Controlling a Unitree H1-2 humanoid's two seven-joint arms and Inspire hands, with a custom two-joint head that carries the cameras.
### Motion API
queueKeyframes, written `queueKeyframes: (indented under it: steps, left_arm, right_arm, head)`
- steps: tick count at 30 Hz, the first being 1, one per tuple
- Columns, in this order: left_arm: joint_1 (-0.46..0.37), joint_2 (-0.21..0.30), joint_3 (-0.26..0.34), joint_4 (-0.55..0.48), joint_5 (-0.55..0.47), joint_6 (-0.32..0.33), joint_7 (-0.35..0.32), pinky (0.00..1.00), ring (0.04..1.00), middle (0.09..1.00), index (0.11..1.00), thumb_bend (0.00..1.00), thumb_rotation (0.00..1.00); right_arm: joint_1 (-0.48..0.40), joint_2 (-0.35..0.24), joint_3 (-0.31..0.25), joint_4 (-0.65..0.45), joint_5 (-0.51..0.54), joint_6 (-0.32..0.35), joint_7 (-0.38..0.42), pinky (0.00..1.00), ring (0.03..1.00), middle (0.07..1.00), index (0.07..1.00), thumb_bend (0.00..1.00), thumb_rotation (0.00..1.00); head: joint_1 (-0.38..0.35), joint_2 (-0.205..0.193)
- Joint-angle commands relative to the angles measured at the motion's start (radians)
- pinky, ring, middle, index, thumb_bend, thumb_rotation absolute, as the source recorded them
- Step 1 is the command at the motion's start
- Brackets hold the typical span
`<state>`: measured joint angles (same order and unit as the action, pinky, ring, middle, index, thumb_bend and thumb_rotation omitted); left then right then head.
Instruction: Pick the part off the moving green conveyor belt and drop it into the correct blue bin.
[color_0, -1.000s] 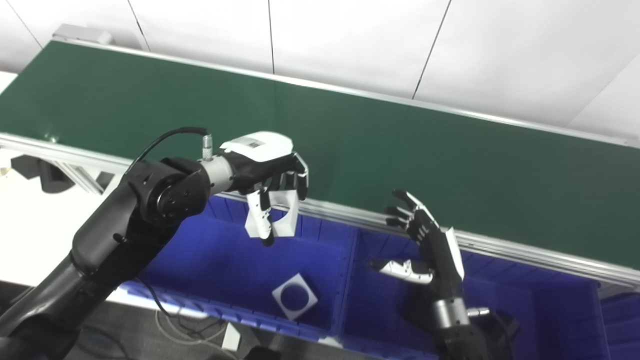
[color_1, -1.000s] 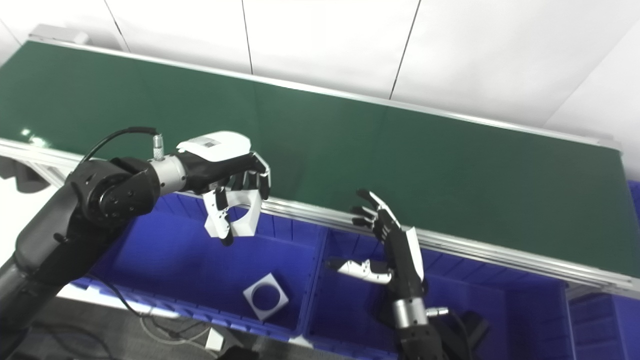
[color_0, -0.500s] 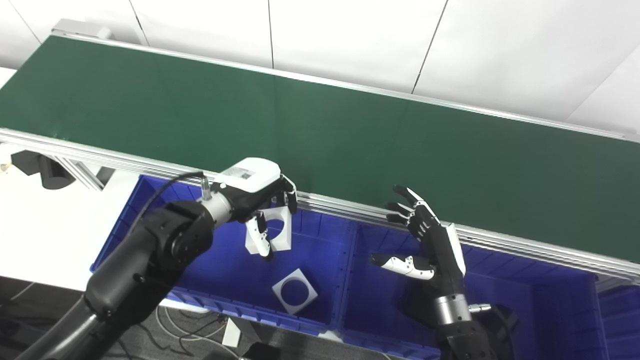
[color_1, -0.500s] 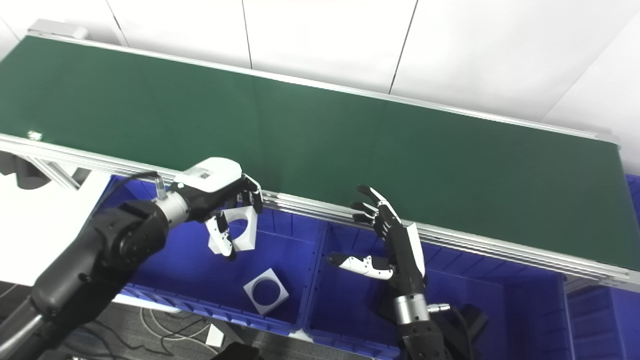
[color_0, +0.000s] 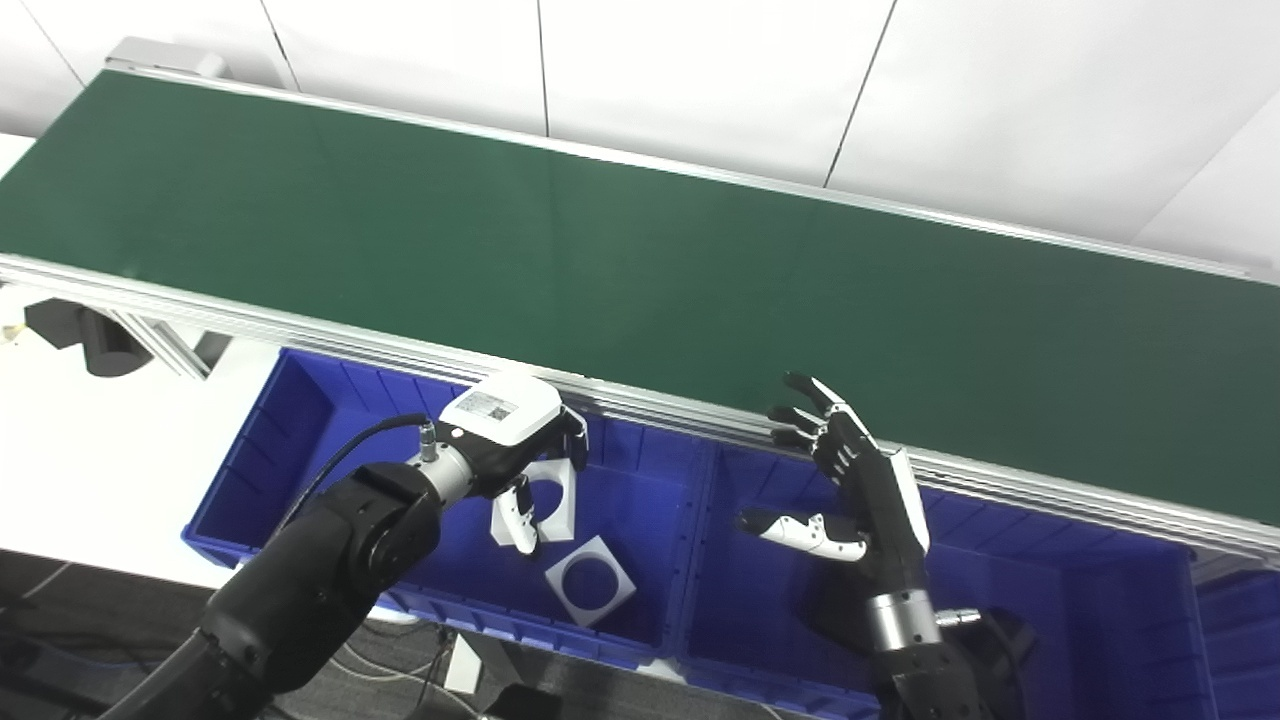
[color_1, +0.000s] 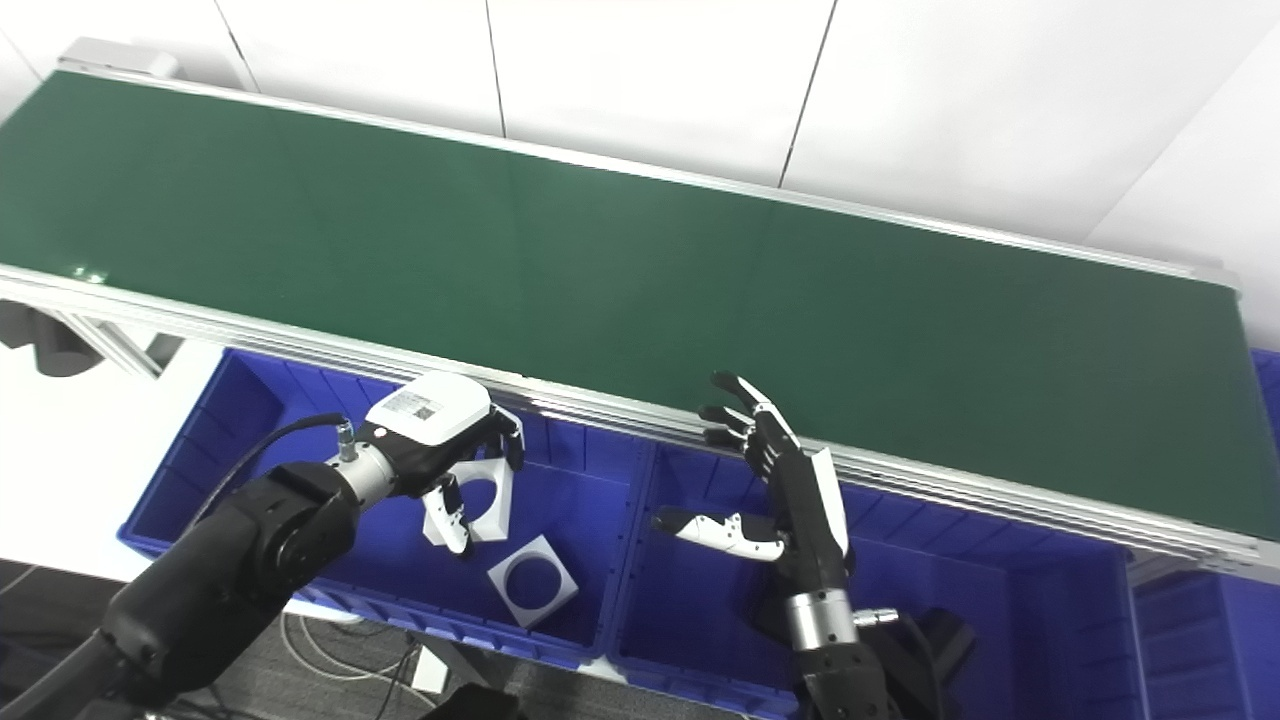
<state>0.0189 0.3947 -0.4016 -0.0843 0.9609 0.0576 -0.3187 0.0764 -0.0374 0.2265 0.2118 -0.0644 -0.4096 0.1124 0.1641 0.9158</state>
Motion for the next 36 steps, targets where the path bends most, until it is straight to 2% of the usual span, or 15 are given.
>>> queueKeyframes:
  steps: [1, 10, 11, 12, 13, 14, 16, 20, 24, 26, 31, 36]
  left_arm:
    - [-0.025, 0.004, 0.009, -0.023, -0.003, -0.006, 0.018, 0.33, 0.386, 0.48, 0.546, 0.5, 0.0]
    - [-0.026, 0.011, 0.008, -0.044, -0.005, 0.006, -0.024, 0.35, 0.383, 0.48, 0.558, 0.49, 0.0]
    - [-0.026, 0.013, 0.008, -0.049, -0.009, 0.007, -0.035, 0.37, 0.397, 0.499, 0.54, 0.5, 0.0]
    - [-0.027, 0.014, 0.009, -0.054, -0.014, 0.009, -0.05, 0.39, 0.465, 0.499, 0.509, 0.51, 0.0]
    - [-0.028, 0.015, 0.009, -0.061, -0.017, 0.015, -0.07, 0.41, 0.499, 0.553, 0.501, 0.52, 0.03]
    - [-0.03, 0.016, 0.008, -0.068, -0.016, 0.024, -0.094, 0.43, 0.551, 0.631, 0.587, 0.84, 0.02]
    - [-0.036, 0.016, 0.006, -0.091, -0.01, 0.048, -0.153, 0.46, 0.605, 0.702, 0.665, 0.97, 0.06]
    - [-0.041, 0.018, 0.007, -0.115, -0.017, 0.062, -0.215, 0.5, 0.661, 0.746, 0.713, 1.0, 0.11]
    - [-0.042, 0.018, 0.016, -0.13, -0.041, 0.075, -0.262, 0.5, 0.675, 0.765, 0.742, 1.0, 0.17]
    - [-0.042, 0.018, 0.018, -0.136, -0.053, 0.081, -0.276, 0.5, 0.68, 0.775, 0.752, 1.0, 0.19]
    - [-0.049, 0.027, 0.012, -0.159, -0.067, 0.091, -0.316, 0.55, 0.729, 0.807, 0.815, 1.0, 0.3]
    - [-0.051, 0.022, 0.021, -0.205, -0.128, 0.091, -0.351, 0.58, 0.74, 0.806, 0.814, 1.0, 0.35]
  right_arm:
    - [-0.01, 0.014, -0.005, -0.035, 0.002, -0.01, 0.0, 0.71, 0.78, 0.902, 0.843, 1.0, 0.31]
    - [-0.011, 0.016, -0.007, -0.029, -0.001, -0.017, -0.001, 0.7, 0.78, 0.902, 0.841, 1.0, 0.32]
    - [-0.011, 0.016, -0.007, -0.028, -0.002, -0.017, -0.001, 0.7, 0.78, 0.901, 0.841, 1.0, 0.32]
    - [-0.011, 0.016, -0.007, -0.027, -0.003, -0.017, -0.001, 0.7, 0.779, 0.9, 0.841, 1.0, 0.32]
    - [-0.011, 0.016, -0.008, -0.027, -0.002, -0.017, -0.001, 0.7, 0.779, 0.9, 0.841, 1.0, 0.32]
    - [-0.011, 0.016, -0.008, -0.027, -0.002, -0.016, -0.001, 0.7, 0.778, 0.898, 0.84, 1.0, 0.32]
    - [-0.01, 0.017, -0.008, -0.027, -0.002, -0.016, -0.001, 0.7, 0.777, 0.899, 0.84, 1.0, 0.31]
    - [-0.011, 0.017, -0.008, -0.025, 0.0, -0.02, 0.0, 0.7, 0.778, 0.9, 0.84, 1.0, 0.31]
    - [-0.009, 0.016, -0.008, -0.028, 0.001, -0.016, 0.003, 0.7, 0.775, 0.898, 0.839, 1.0, 0.31]
    - [-0.008, 0.015, -0.007, -0.028, 0.002, -0.016, 0.004, 0.7, 0.775, 0.9, 0.84, 1.0, 0.31]
    - [-0.008, 0.014, -0.009, -0.03, 0.002, -0.014, 0.005, 0.7, 0.777, 0.9, 0.839, 0.99, 0.31]
    - [-0.006, 0.011, -0.009, -0.028, 0.0, -0.016, 0.007, 0.71, 0.779, 0.902, 0.838, 0.99, 0.31]
  head:
    - [0.001, -0.001]
    - [-0.001, -0.004]
    - [-0.002, -0.007]
    - [-0.002, -0.007]
    - [-0.002, -0.007]
    - [-0.002, -0.007]
    - [-0.004, -0.008]
    - [-0.005, -0.009]
    - [-0.013, -0.011]
    - [-0.012, -0.011]
    - [-0.013, -0.013]
    - [-0.017, -0.024]
